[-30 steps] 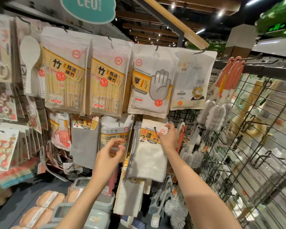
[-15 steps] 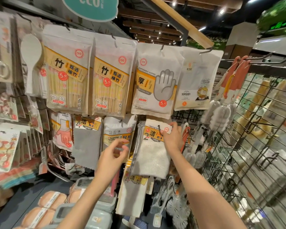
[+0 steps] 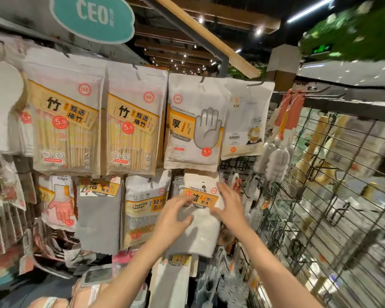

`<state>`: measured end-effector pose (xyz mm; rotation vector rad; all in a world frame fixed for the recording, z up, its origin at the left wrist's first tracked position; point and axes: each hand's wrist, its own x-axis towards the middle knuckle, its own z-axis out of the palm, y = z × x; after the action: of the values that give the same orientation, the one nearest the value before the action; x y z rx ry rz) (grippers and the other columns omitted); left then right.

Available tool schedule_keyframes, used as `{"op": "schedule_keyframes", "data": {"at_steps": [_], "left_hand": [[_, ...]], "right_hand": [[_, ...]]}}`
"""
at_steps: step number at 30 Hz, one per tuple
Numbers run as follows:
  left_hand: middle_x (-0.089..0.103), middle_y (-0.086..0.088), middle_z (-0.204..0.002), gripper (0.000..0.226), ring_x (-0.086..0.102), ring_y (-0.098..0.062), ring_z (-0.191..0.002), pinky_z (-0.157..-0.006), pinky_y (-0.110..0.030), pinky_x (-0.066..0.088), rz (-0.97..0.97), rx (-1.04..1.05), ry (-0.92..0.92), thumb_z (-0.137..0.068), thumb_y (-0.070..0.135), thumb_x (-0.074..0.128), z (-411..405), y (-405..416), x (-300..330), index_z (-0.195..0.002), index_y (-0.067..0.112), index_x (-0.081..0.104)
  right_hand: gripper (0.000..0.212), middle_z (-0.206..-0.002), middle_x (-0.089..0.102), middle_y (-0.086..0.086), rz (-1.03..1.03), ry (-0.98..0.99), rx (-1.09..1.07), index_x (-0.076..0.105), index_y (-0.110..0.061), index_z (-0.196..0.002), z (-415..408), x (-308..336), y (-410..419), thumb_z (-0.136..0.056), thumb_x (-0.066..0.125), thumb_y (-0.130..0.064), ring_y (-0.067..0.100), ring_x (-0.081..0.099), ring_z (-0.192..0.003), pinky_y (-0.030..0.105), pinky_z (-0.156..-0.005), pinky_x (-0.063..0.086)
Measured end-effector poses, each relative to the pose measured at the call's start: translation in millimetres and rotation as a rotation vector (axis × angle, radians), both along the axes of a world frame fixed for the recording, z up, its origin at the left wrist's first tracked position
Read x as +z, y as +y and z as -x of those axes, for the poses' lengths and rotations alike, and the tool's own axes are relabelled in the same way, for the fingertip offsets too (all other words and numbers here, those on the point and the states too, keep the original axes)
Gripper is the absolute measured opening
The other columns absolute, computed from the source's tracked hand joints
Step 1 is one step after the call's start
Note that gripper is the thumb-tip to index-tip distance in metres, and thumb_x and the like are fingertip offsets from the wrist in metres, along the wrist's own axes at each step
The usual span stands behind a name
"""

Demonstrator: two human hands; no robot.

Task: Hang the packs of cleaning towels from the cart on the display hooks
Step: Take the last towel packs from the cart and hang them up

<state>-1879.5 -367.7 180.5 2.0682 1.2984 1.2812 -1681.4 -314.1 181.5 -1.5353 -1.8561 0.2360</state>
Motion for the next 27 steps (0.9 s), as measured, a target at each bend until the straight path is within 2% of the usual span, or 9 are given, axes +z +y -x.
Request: {"op": "schedule_keyframes", "data": {"at_steps": [2, 5, 7, 11, 15, 23, 27], "left_hand": [[0.024, 0.018, -0.149, 0.061, 0.015, -0.005, -0.142, -0.121, -0.037, 0.008, -0.087, 0.048, 0.224, -0.087, 0.022, 0.066, -1.2, 14.6, -0.2, -0.136, 0.040, 0.035], [-0.010, 0.016, -0.153, 0.076, -0.021, -0.014, -0.142, -0.114, -0.039, -0.020, -0.160, 0.096, 0.568, -0.089, 0.032, 0.060, -2.5, 32.1, -7.2, -0.147, 0.040, 0.012], [-0.021, 0.012, -0.153, 0.086, -0.029, -0.021, -0.141, -0.109, -0.041, -0.028, -0.179, 0.141, 0.694, -0.089, 0.037, 0.058, -3.9, 45.8, -10.0, -0.147, 0.038, -0.005], [-0.034, 0.008, -0.151, 0.101, -0.034, -0.025, -0.138, -0.109, -0.046, -0.028, -0.137, 0.210, 0.813, -0.086, 0.047, 0.059, -12.2, 62.8, -19.9, -0.143, 0.035, -0.023], [-0.031, 0.010, -0.151, 0.107, -0.030, -0.025, -0.139, -0.106, -0.043, -0.030, -0.137, 0.241, 0.794, -0.081, 0.050, 0.065, -15.4, 75.6, -19.4, -0.143, 0.036, -0.020], [-0.038, 0.014, -0.146, 0.113, -0.036, -0.020, -0.135, -0.112, -0.039, -0.021, -0.077, 0.233, 0.817, -0.080, 0.047, 0.068, -18.1, 83.5, -23.5, -0.140, 0.038, -0.027], [-0.036, 0.012, -0.147, 0.112, -0.033, -0.020, -0.137, -0.114, -0.040, -0.017, -0.081, 0.246, 0.833, -0.081, 0.046, 0.069, -17.7, 87.3, -19.7, -0.141, 0.037, -0.025]], "right_hand": [[0.088, -0.159, 0.008, -0.006, -0.005, -0.093, -0.016, 0.018, -0.027, -0.150, 1.9, -3.2, -0.8, -0.080, 0.072, -0.023, 0.017, 0.006, -0.145, 0.036, -0.116, 0.010], [0.098, -0.157, -0.008, -0.015, 0.002, -0.180, 0.002, 0.001, -0.034, -0.149, 4.1, -13.3, -1.0, -0.081, 0.071, -0.026, 0.009, -0.007, -0.144, 0.031, -0.115, 0.002], [0.105, -0.152, -0.017, -0.021, 0.010, -0.225, 0.016, -0.011, -0.036, -0.144, 5.3, -19.1, 4.7, -0.080, 0.072, -0.029, 0.004, -0.015, -0.142, 0.030, -0.115, 0.000], [0.111, -0.147, -0.025, -0.031, 0.025, -0.261, 0.005, -0.018, -0.047, -0.140, 2.4, -25.8, 17.7, -0.079, 0.072, -0.032, 0.002, -0.021, -0.140, 0.027, -0.112, -0.003], [0.114, -0.144, -0.027, -0.035, -0.008, -0.272, 0.014, -0.021, -0.054, -0.138, -5.1, -23.7, 31.8, -0.078, 0.073, -0.031, 0.001, -0.018, -0.139, 0.028, -0.112, -0.001], [0.110, -0.149, -0.021, -0.029, -0.010, -0.320, 0.045, -0.019, -0.050, -0.141, -13.7, -28.8, 44.8, -0.080, 0.071, -0.035, 0.000, -0.015, -0.139, 0.028, -0.113, 0.002], [0.109, -0.149, -0.021, -0.028, -0.026, -0.367, 0.035, -0.020, -0.048, -0.140, -14.1, -26.8, 49.6, -0.080, 0.070, -0.037, -0.001, -0.014, -0.139, 0.028, -0.113, 0.001]]}}
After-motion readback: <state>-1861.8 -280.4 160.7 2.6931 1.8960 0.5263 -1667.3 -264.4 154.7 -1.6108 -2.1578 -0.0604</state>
